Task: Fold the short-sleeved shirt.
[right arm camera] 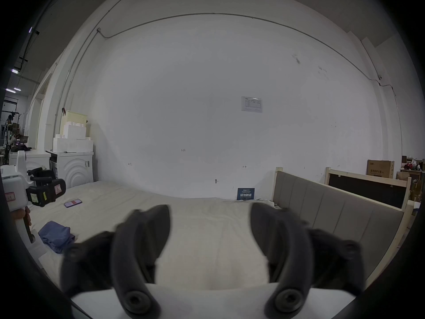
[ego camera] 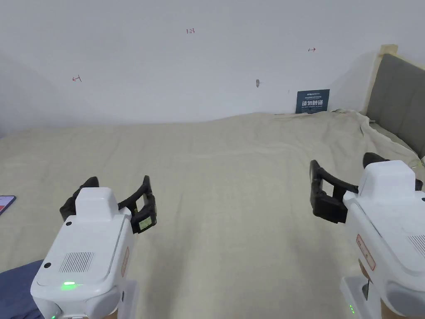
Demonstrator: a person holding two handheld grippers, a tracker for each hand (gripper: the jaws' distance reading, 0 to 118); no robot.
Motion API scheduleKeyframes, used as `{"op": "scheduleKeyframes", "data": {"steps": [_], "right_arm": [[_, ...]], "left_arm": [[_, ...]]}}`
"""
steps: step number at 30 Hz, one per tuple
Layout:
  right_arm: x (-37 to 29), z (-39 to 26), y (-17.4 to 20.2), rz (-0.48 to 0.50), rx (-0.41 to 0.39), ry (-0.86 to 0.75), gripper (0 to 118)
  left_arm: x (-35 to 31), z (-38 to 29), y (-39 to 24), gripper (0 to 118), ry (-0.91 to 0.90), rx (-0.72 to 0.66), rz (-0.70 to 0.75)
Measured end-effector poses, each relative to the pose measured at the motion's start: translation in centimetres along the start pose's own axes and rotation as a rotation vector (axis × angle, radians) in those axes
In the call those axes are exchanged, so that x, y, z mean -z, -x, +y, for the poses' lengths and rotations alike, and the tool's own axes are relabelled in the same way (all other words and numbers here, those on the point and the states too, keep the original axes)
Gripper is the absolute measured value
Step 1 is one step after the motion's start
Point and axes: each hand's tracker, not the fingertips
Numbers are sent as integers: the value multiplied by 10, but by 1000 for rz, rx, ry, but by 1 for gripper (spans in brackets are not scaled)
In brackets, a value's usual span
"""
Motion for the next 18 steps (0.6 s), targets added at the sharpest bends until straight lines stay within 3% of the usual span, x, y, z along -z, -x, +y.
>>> {"op": "scheduleKeyframes", "data": {"steps": [3, 18], "right_arm": [[-1, 1, 0, -1, 7, -1, 118], [-8, 9, 7, 1, 20, -3, 118]], "left_arm": [[-1, -1, 2, 115, -9, -9, 0], [-4, 3, 3, 118, -31, -5, -1]]}}
